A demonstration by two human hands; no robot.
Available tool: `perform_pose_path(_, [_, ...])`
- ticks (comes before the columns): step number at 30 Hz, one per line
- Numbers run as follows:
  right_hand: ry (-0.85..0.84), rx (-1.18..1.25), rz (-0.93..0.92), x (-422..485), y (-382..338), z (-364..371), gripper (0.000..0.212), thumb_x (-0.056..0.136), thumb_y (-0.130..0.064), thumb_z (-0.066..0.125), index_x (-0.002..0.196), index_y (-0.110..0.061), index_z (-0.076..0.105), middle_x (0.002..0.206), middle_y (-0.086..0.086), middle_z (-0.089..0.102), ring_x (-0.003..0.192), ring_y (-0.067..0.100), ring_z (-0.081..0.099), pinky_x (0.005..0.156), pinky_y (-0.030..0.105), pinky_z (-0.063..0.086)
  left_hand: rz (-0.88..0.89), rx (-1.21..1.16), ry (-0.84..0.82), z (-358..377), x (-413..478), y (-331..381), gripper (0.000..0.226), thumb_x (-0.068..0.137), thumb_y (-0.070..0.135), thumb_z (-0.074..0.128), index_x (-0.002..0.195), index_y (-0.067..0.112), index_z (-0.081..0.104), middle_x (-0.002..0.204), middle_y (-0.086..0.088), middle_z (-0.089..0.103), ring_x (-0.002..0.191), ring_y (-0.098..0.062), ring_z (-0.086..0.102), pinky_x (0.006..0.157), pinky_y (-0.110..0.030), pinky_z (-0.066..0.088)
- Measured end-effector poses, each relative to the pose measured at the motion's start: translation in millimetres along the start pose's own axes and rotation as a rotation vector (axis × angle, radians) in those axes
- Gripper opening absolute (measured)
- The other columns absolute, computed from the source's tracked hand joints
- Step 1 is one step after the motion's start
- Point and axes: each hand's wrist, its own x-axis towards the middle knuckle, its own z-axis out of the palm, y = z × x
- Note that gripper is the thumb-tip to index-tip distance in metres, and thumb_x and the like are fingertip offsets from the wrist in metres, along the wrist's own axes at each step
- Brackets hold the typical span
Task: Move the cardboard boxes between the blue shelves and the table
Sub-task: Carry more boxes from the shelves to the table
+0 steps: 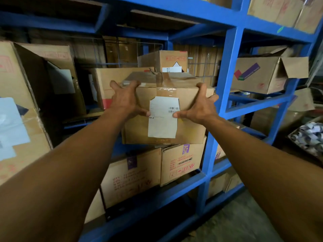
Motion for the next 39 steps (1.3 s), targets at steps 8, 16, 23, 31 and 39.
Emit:
perform_pose_path(8, [0.099,0.059,0.047,-32.9,5.1,-4.7,0.112,0.045,-0.041,0.097,0.131,-0.032,0.025,0.128,0.016,0.031,0.107,0.04,0.048,0.096,0.051,0.044,0.023,-0.065,0.028,-2.1,-28.8,8.9,0.096,0.054,0.023,0.093,0.133,0.036,0.04,0.147,-0.016,0.014,0.128,-0.043,0.034,0.105,-0.05,0.037])
perform_pose_path(16, [0.279,-0.004,0.161,-90.1,0.6,-24.4,0.102,0.046,-0.041,0.096,0.122,-0.028,0.03,0.124,0.017,0.045,0.116,0.039,0.044,0.096,0.05,0.041,0.148,-0.098,-0.099,-9.8,-46.2,6.9,0.099,0.055,0.028,0.094,0.135,0.035,0.036,0.138,-0.019,0.021,0.116,-0.044,0.045,0.096,-0.049,0.044])
perform_pose_path(23, [0.507,-0.16,0.313,-165.8,0.1,-70.9,0.1,0.038,-0.049,0.094,0.112,-0.033,0.03,0.121,0.01,0.055,0.113,0.036,0.052,0.092,0.052,0.048,0.367,-0.208,-0.203,-5.7,-75.7,42.6,0.096,0.056,0.03,0.093,0.135,0.039,0.037,0.127,-0.015,0.028,0.111,-0.042,0.049,0.088,-0.047,0.048])
perform_pose_path(31, [0.814,-0.384,0.521,-292.7,18.7,-191.3,0.093,0.047,-0.042,0.094,0.119,-0.032,0.036,0.122,0.01,0.052,0.112,0.035,0.05,0.087,0.043,0.044,0.676,-0.417,-0.363,6.0,-169.7,163.6,0.099,0.053,0.033,0.093,0.134,0.041,0.036,0.131,-0.017,0.027,0.109,-0.044,0.049,0.079,-0.052,0.049])
perform_pose_path(39, [1.139,-0.637,0.721,-448.7,9.0,-298.0,0.093,0.051,-0.048,0.091,0.122,-0.039,0.031,0.123,0.013,0.049,0.112,0.037,0.051,0.084,0.051,0.051,1.027,-0.67,-0.505,-10.3,-311.2,286.2,0.1,0.057,0.034,0.091,0.139,0.035,0.034,0.135,-0.022,0.027,0.112,-0.044,0.048,0.081,-0.048,0.048])
